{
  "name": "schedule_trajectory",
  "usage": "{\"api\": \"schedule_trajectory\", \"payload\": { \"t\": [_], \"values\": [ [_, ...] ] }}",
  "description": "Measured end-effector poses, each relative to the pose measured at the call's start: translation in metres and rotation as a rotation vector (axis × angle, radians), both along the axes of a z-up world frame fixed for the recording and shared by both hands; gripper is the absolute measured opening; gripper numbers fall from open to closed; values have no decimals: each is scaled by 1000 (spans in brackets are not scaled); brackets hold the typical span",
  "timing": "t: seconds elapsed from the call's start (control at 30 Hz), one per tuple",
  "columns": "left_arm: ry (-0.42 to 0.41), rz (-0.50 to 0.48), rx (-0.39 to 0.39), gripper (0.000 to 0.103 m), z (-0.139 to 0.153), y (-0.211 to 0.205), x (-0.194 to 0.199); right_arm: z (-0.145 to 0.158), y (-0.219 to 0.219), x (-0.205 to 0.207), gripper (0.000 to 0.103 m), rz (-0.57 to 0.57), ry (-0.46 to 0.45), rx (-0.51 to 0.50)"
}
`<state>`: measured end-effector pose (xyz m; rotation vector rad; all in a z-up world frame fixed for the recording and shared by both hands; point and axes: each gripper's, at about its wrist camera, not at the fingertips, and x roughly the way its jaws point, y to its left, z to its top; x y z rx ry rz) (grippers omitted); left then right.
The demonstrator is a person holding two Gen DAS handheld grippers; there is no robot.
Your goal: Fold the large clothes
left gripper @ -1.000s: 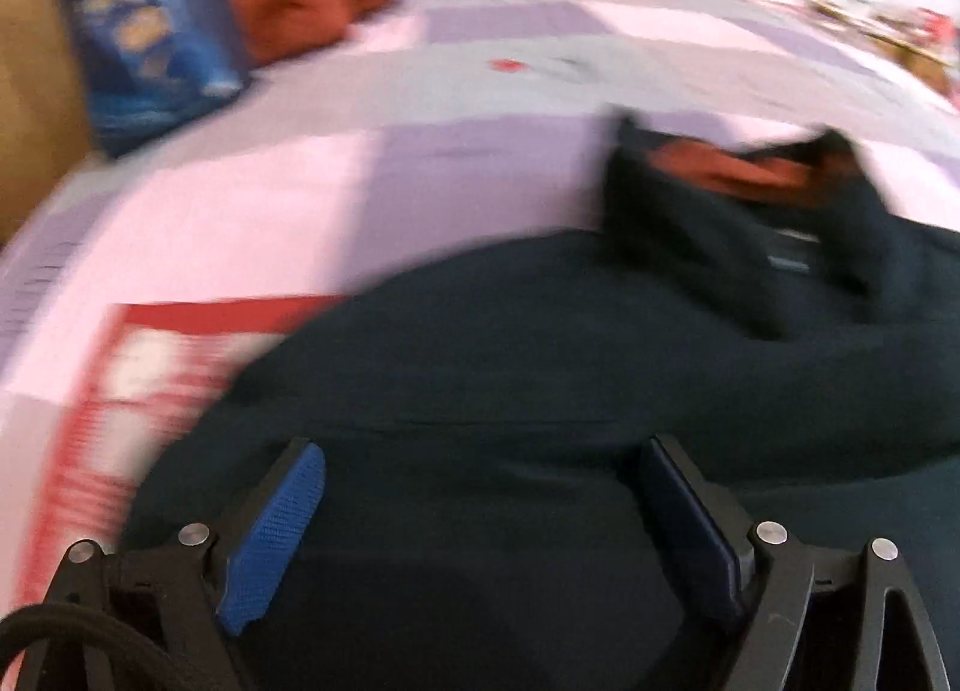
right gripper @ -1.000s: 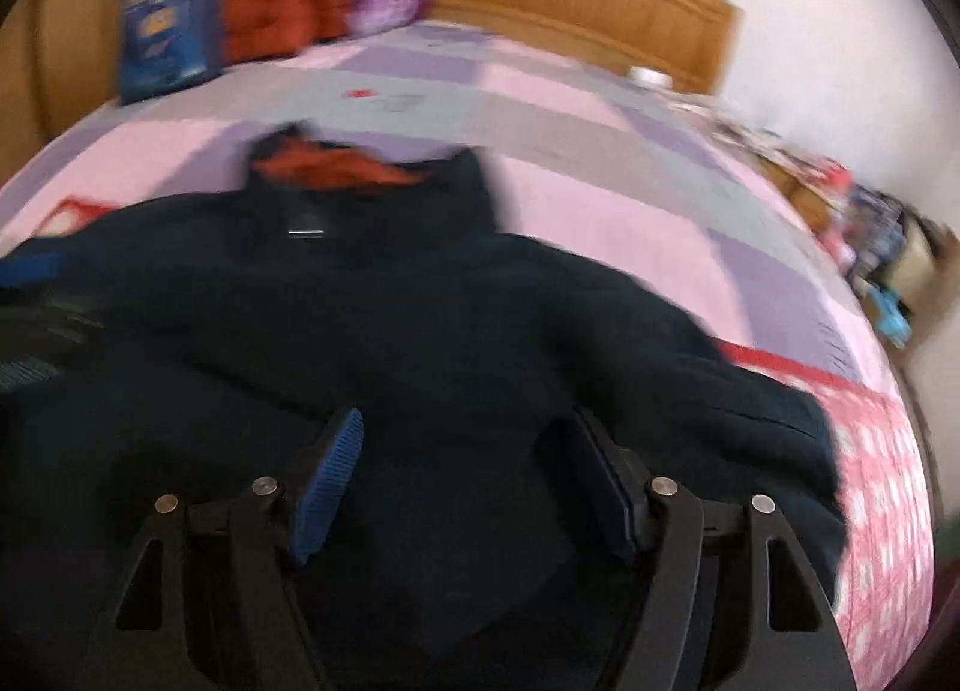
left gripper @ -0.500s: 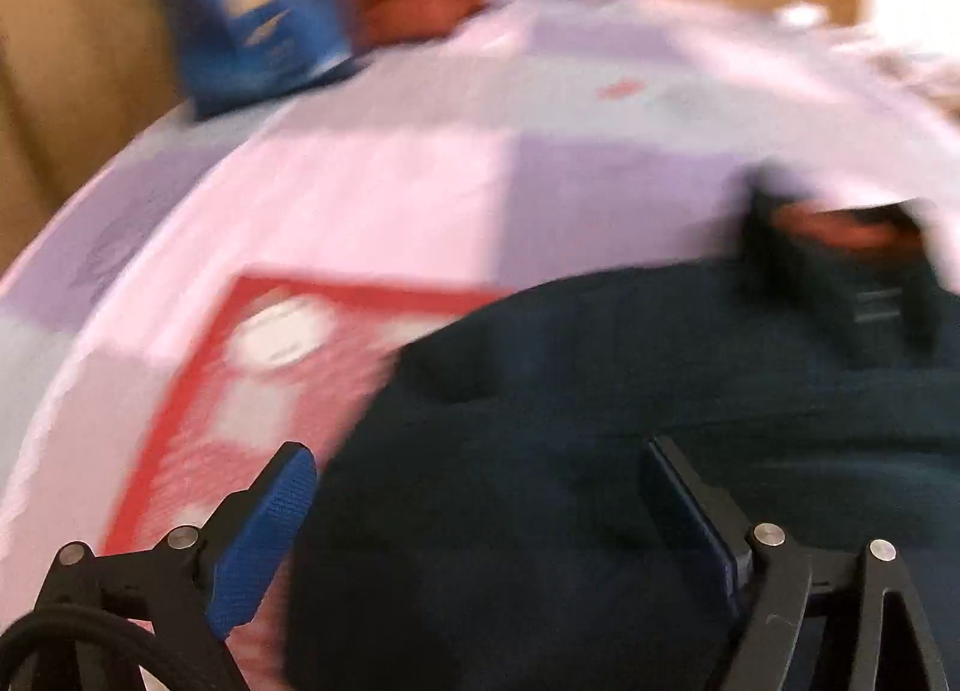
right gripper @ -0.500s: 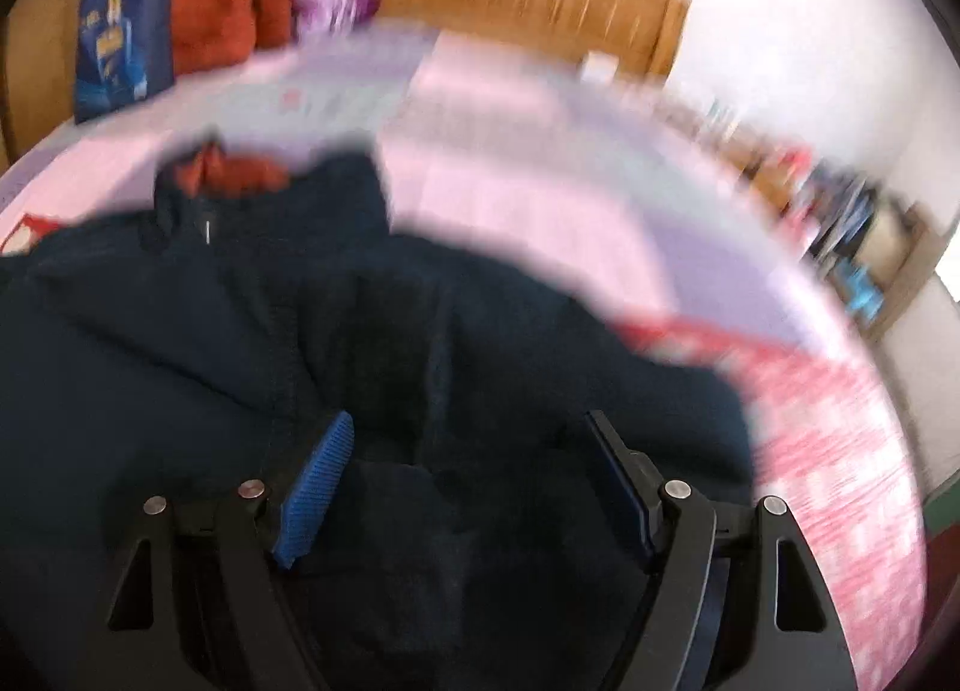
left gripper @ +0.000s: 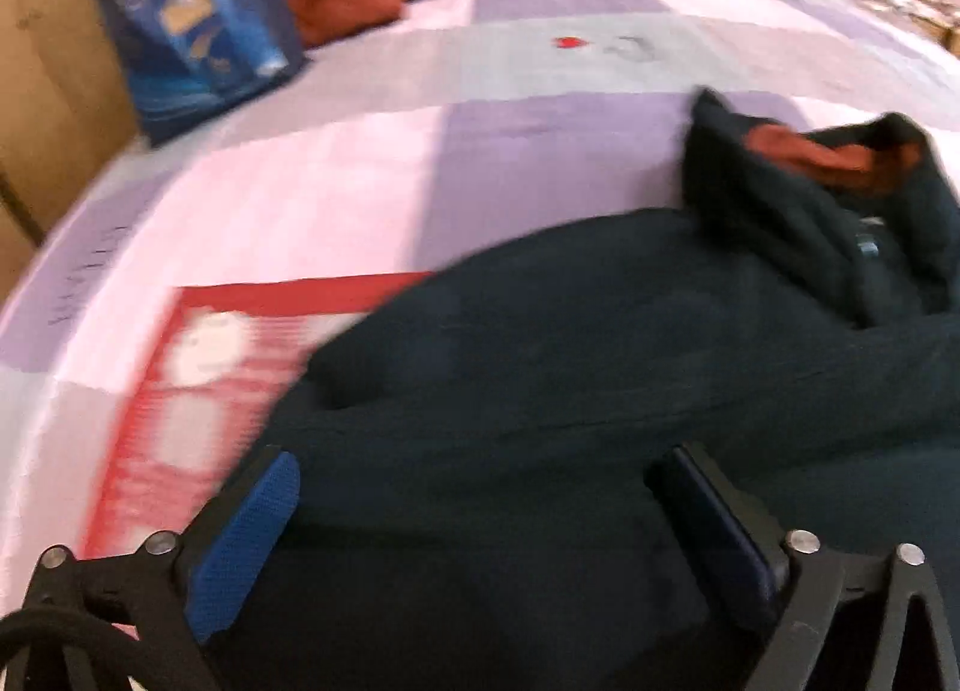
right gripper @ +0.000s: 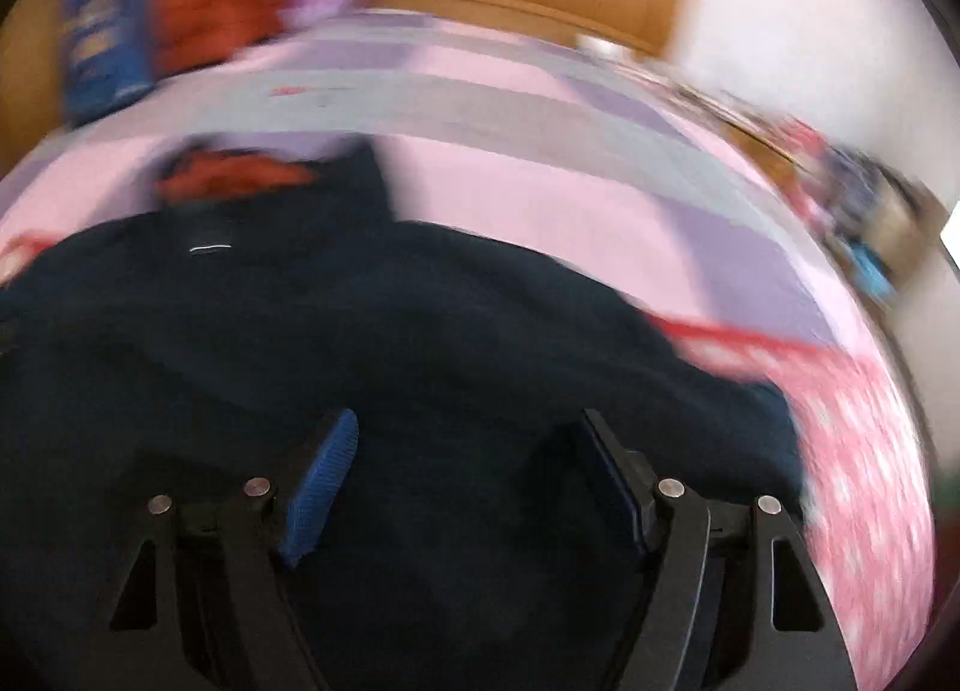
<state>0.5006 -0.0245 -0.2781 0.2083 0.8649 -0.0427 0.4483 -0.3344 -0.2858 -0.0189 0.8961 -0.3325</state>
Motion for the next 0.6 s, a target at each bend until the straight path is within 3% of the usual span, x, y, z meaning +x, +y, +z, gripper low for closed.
{"api": "schedule_trajectory", "payload": {
  "t": [0.07, 0.13, 0.2, 0.23, 0.27, 0.33, 0.37, 0.43, 0.5, 0.57, 0.6],
  "values": [
    [-13, 2, -121, 92, 14, 8, -16, 14, -7, -19, 76, -54, -70, 47],
    [-16, -97, -216, 92, 22, -10, -46, 28, 21, -37, 76, 63, -147, 96],
    [-1, -214, -216, 92, 17, -40, -73, 35, 72, -51, 76, 248, -171, 104],
    [6, -259, -200, 87, 14, -53, -86, 35, 93, -59, 73, 326, -167, 106],
    [-7, -270, -135, 85, 8, -62, -96, 31, 110, -61, 67, 380, -151, 88],
    [-22, -290, -84, 91, -6, -56, -99, 10, 112, -62, 64, 357, -74, 35],
    [-23, -268, -67, 95, -11, -44, -96, -5, 91, -61, 58, 312, -21, 72],
    [-30, -213, -58, 100, -11, -17, -88, -12, 55, -71, 4, 283, -28, 97],
    [-46, -165, -26, 101, -7, 10, -80, -10, 33, -77, 0, 322, -24, 137],
    [-37, -86, 43, 101, -11, 39, -73, -9, 25, -78, 0, 331, -9, 109],
    [-16, -53, 25, 101, -13, 52, -70, -7, 26, -79, 0, 330, -11, 100]
  ]
}}
